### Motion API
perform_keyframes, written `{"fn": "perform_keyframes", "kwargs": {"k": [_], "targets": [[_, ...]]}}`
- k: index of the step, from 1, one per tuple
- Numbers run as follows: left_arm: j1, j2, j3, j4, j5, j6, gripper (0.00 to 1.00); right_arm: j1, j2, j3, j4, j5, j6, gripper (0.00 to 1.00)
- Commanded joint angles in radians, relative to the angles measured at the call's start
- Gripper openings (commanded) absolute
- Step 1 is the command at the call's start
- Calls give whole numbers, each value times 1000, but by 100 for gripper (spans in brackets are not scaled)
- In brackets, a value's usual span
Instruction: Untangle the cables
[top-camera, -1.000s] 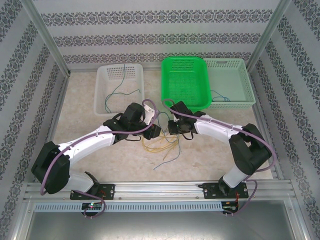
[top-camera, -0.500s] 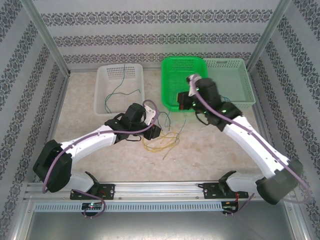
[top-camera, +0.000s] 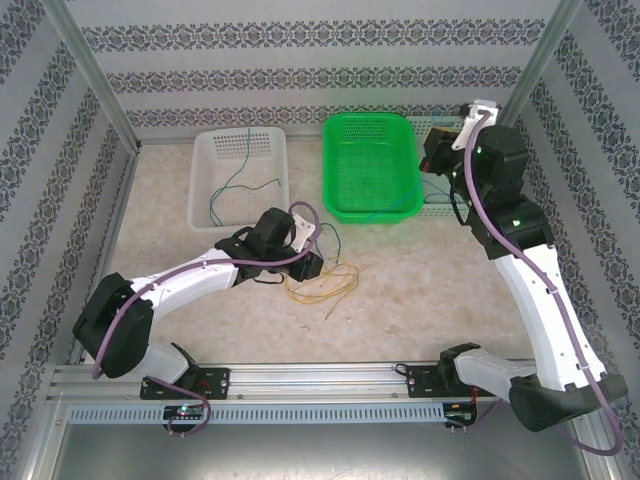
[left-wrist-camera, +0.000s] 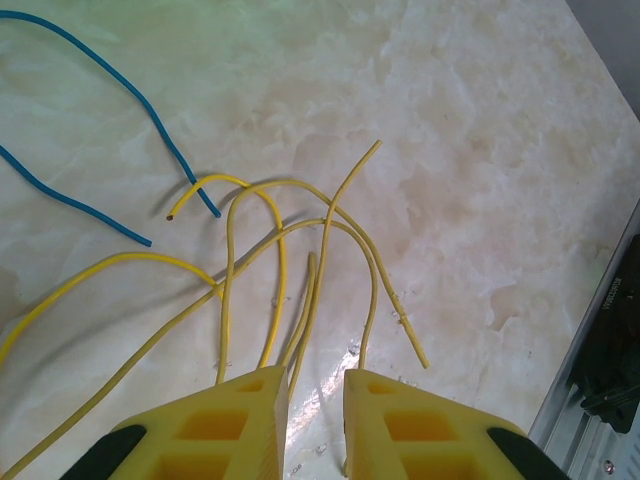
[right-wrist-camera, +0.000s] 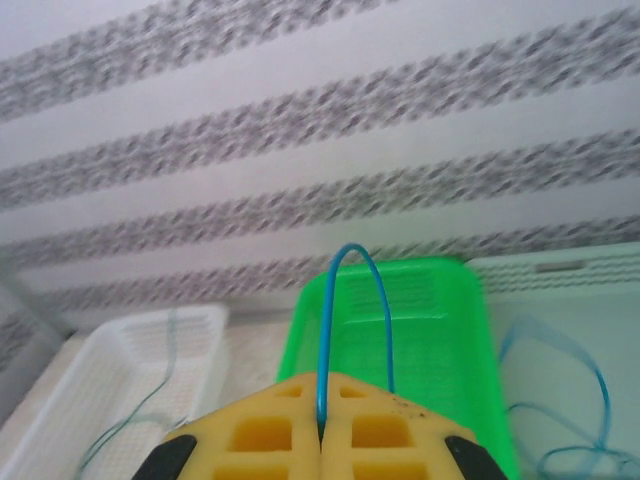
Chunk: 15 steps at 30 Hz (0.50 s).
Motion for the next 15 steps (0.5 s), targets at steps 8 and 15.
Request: {"fn": "perform_keyframes", "kwargs": {"k": [8,15], "targets": [[7,-5,-5,37,14,-7,23,-133,244,7,281,299,-48,0],[7,-6,-10,34,-6,-8,23,-137,368,38,389,508,-6,0]]}}
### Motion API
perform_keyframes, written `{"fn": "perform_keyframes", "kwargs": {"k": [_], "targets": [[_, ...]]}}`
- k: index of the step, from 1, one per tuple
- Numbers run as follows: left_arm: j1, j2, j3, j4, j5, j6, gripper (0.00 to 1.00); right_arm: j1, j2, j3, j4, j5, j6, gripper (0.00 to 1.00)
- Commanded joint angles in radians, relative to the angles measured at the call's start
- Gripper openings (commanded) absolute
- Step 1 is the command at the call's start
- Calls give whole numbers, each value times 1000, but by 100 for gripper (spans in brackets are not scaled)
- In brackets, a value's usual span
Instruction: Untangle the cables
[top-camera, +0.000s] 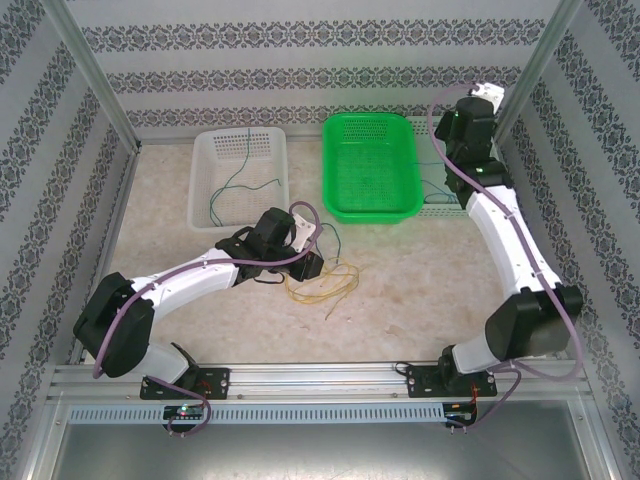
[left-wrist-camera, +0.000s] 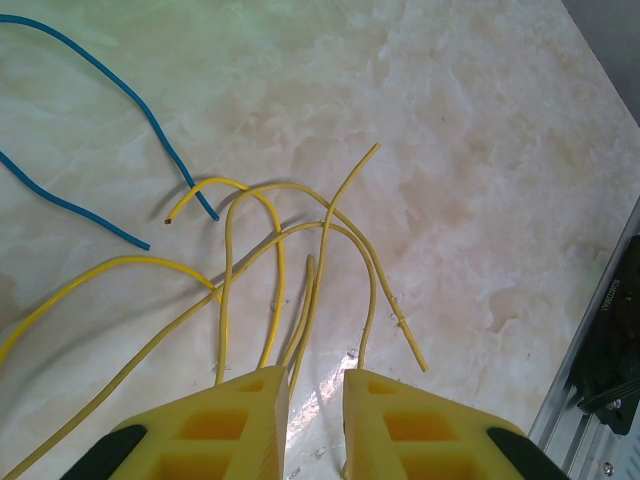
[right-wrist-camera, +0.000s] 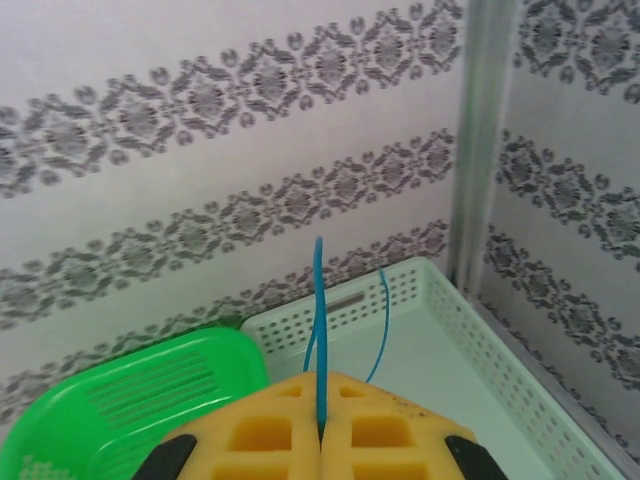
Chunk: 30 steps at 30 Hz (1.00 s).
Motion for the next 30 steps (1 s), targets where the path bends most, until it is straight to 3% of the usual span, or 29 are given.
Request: {"fn": "perform_keyframes", "kwargs": {"k": [1,6,11,15,24,28,30], "targets": [[7,-5,-9,25,-6,-8,23,-4,24,26,135,170,13,0],[7,4,-5,16,-12,-5,23,-8,72,7,251,270,-37,0],[7,15,1,13,-20,-3,23,-47,39,-44,318,243,20,0],[7,55,27,9,0,-1,23,-56,94,7,287,188,-81,0],[7,70,42,4,-1,-8,23,-78,253,38,182,108,-126,0],[7,64,40,-3,-6,-11,23,-100,355,97,38,40,-86,8],[7,59,36,-6,-10,-12,23,-126,410,154,-61,-74,-30,14]]}}
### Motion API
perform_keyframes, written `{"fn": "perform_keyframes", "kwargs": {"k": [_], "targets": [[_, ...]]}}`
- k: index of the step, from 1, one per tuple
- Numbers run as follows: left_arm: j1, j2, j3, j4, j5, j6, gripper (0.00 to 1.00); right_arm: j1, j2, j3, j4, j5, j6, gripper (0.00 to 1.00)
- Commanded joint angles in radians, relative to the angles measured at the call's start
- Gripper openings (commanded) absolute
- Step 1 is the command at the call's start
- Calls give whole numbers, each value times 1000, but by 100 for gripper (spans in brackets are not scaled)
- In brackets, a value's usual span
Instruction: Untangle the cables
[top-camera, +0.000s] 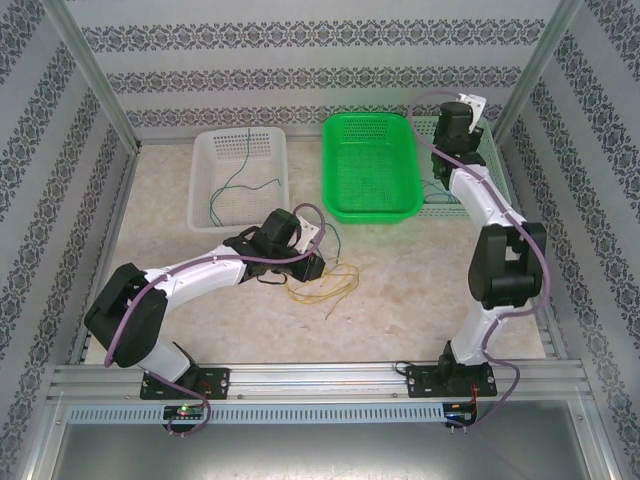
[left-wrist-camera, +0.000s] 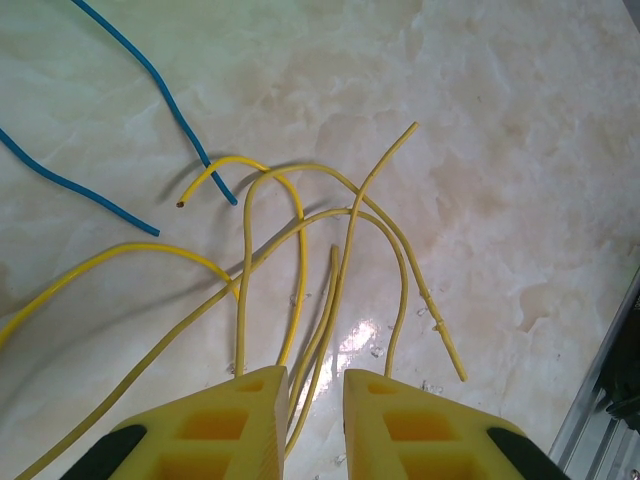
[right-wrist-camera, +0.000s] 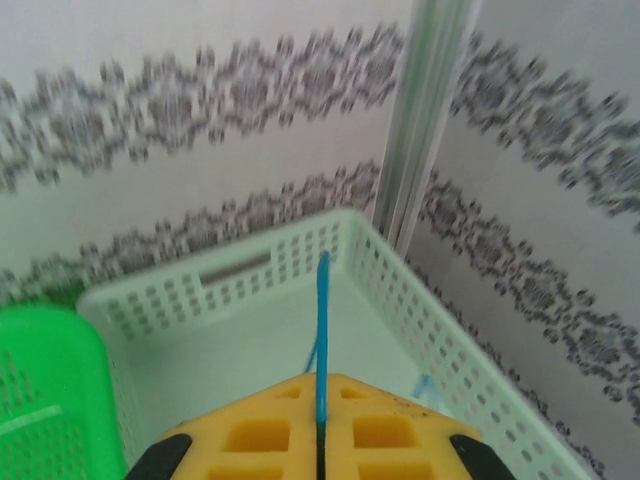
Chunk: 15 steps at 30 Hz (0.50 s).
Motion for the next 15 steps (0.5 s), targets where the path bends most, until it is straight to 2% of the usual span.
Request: {"fn": "perform_keyframes", "kwargs": {"k": [1,3,5,6,11,15], "targets": [[7,-15,21,-4,-5,-9,23,-53,73,120,-221,-170,94,16],[7,-18,19,-10,-7,-9,23,-78,120,196,-333,-228,136,21],[7,-20,19,-10,-7,-10,23,-84,138,228,-380,-248,135,53],[7,-19,17,-10,-8,-11,23,-84,138,234,-383,-266,116,61],[7,-13,15,8,1,-21,23,-84,80,226,-413,-297,91,78],[7,-3,16,19,9,-24,23,-77,-17,155,-409,-396,92,81]]}}
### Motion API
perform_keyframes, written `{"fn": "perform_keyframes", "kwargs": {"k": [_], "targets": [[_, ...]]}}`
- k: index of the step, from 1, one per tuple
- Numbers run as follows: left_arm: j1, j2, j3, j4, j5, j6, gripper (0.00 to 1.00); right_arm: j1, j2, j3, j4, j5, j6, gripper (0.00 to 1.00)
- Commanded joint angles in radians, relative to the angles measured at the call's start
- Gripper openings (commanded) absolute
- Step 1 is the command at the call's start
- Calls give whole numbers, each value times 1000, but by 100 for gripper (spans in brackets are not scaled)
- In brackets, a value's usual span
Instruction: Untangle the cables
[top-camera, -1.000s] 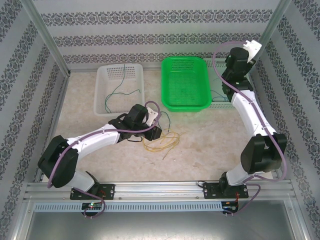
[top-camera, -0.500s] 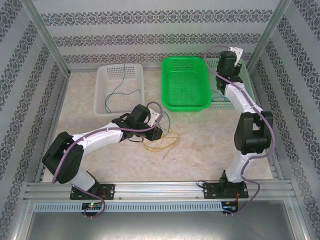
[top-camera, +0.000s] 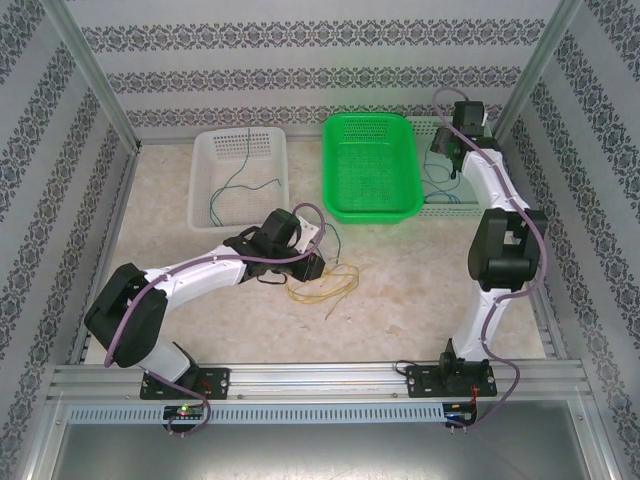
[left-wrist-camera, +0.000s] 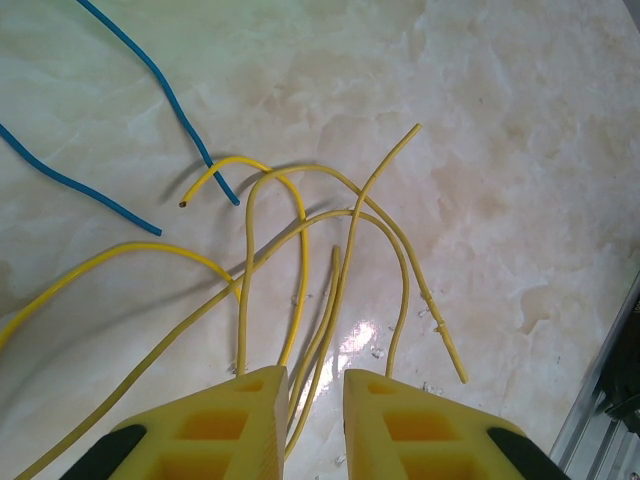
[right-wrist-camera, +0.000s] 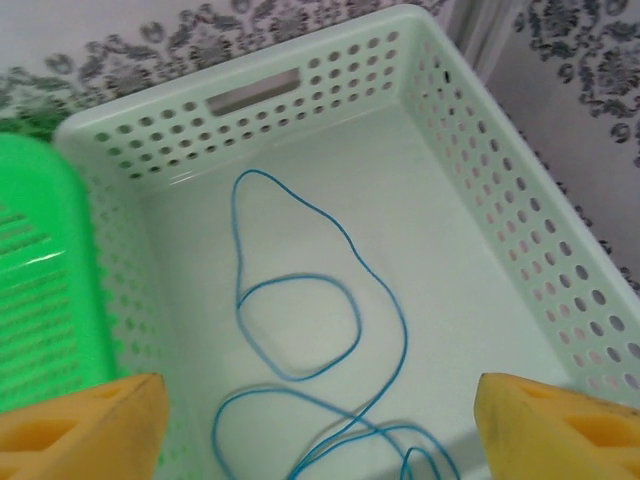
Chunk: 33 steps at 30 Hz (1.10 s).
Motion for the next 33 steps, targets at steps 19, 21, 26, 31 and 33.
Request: {"fn": "perform_keyframes", "kwargs": {"k": [19,21,26,31,33], "targets": [[13,-27,12,-23,-139,-46,41,379,-615,-799,55,-267,270,65],[17,-33,10,-18,-146,-55,45,431,-628,-860,74,-242,333,65],[20,-32,13,-1,-154,-72,60,516,-594,-943,139,-217,462,62],[23,-32,9,-10,-173,-85,63,597,-560,-958,173,-140,536,61],[22,-34,6,-8,-172,-87,63,618,-532,-965,177,-120,562,61]]}}
